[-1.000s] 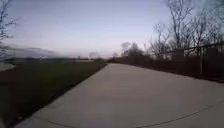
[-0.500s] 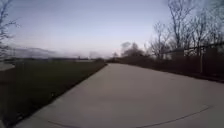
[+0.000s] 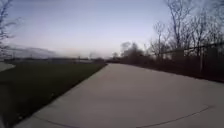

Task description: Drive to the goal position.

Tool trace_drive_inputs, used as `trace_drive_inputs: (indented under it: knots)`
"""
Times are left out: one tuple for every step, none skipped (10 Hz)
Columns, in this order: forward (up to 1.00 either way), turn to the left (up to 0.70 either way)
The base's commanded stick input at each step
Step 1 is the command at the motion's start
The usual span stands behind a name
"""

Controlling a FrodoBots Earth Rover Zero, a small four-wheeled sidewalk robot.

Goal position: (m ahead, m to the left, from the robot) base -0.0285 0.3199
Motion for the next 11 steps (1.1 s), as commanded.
trace_drive_inputs:
  knots:
    - [0.00, 0.00]
    - [0.02, 0.00]
    - [0.02, 0.00]
    - [0.04, 0.00]
    - [0.05, 0.00]
    - [0.05, 0.00]
    - [0.05, 0.00]
    - [0.05, 0.00]
    - [0.03, 0.00]
    - [0.01, 0.00]
    - [0.05, 0.00]
